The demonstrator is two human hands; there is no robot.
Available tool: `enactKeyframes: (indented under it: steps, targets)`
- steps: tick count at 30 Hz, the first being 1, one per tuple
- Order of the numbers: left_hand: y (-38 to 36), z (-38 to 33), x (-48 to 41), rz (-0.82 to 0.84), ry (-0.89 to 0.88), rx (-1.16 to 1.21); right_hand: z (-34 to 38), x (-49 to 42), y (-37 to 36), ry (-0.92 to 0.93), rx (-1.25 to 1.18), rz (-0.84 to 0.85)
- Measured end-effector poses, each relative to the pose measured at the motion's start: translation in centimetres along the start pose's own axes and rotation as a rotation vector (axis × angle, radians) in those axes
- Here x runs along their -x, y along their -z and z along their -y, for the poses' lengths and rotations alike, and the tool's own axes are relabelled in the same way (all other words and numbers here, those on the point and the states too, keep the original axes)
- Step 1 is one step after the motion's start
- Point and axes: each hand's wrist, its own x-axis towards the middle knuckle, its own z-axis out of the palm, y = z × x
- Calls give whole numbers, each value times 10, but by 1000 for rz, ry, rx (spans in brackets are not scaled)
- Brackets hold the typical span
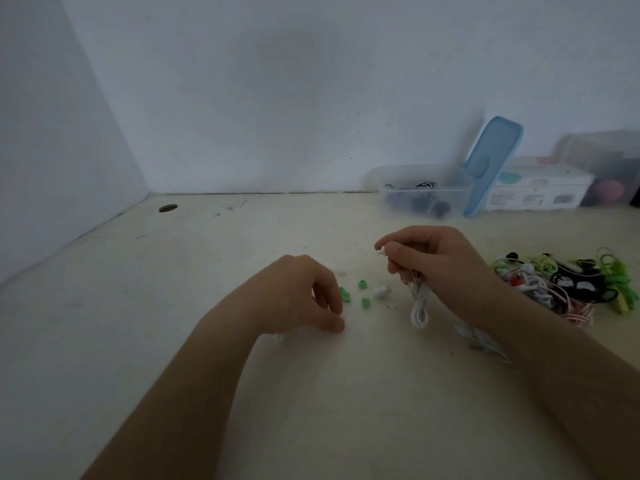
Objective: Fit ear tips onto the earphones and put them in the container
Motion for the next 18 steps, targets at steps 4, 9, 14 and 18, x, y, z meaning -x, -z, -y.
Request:
enactKeyframes:
  steps: [4,9,14,18]
  targets:
    - [-3,-1,-1,-7,34,-55,-1,0,0,-4,5,9]
    - [-2,1,-1,-10,10,-54,-1,0,0,0,23,27]
    - [2,-8,2,-192,-66,185,1,1,0,-14,-7,16]
    - [-4,-11,-3,-280,2,569,1,1,1,-3,-12,27]
